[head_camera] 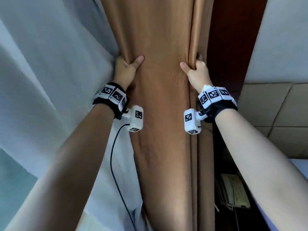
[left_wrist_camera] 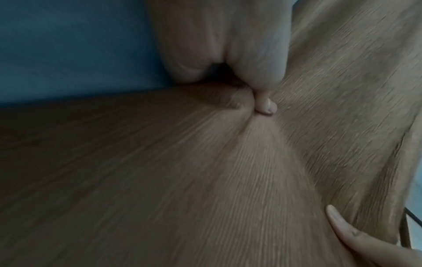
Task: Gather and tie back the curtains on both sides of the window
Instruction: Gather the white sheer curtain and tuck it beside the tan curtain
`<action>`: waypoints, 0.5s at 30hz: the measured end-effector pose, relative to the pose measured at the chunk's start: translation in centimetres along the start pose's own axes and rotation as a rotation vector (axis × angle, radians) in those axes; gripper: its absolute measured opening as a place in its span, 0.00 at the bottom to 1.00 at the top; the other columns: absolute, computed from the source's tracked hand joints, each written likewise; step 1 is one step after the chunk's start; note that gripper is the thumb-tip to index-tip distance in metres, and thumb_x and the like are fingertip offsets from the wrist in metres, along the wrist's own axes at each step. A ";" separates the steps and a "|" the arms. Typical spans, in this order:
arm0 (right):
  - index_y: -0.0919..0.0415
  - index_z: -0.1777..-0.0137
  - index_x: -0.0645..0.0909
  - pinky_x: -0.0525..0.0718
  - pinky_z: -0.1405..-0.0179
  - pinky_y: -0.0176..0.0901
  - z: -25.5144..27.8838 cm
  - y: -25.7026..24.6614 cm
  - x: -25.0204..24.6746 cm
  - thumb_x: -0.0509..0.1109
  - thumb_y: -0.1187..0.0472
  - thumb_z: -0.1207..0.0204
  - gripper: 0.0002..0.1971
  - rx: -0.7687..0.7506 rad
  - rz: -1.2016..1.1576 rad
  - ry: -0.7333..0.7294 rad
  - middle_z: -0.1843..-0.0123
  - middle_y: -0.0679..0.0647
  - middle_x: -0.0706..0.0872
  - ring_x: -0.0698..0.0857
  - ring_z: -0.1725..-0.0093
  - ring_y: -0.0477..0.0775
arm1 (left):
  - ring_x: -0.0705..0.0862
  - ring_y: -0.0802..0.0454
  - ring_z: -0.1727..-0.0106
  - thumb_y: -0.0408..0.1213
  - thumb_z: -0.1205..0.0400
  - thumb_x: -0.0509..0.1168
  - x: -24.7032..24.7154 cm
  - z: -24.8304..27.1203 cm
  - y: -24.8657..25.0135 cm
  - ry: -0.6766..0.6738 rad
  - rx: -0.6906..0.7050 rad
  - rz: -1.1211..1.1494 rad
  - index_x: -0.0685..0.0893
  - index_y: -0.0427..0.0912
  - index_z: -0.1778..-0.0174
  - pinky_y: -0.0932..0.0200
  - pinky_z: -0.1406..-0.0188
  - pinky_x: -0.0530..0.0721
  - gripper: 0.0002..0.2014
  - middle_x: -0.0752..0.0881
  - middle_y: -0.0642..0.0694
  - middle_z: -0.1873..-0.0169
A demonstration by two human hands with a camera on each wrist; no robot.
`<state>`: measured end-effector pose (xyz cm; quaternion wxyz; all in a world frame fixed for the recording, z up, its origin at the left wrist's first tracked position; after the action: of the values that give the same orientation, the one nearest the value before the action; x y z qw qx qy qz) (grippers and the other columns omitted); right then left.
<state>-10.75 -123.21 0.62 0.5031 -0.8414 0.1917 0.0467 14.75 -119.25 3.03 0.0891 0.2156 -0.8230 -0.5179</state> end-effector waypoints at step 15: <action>0.60 0.22 0.71 0.75 0.25 0.54 -11.1 7.2 5.0 0.67 0.30 0.37 0.47 0.083 -0.101 0.036 0.25 0.53 0.78 0.77 0.27 0.53 | 0.86 0.45 0.49 0.44 0.21 0.71 6.2 -11.6 -5.2 -0.019 -0.050 0.082 0.74 0.44 0.52 0.49 0.46 0.86 0.13 0.84 0.47 0.53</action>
<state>-10.08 -137.19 -1.28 0.5359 -0.8290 0.1597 -0.0020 14.93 -133.41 3.13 0.1080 0.1746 -0.8187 -0.5363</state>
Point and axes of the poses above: each hand's wrist, its own z-axis away from the middle knuckle, its own x-axis out of the palm, y = z × x, the point moved 9 cm from there along -z, towards the middle knuckle
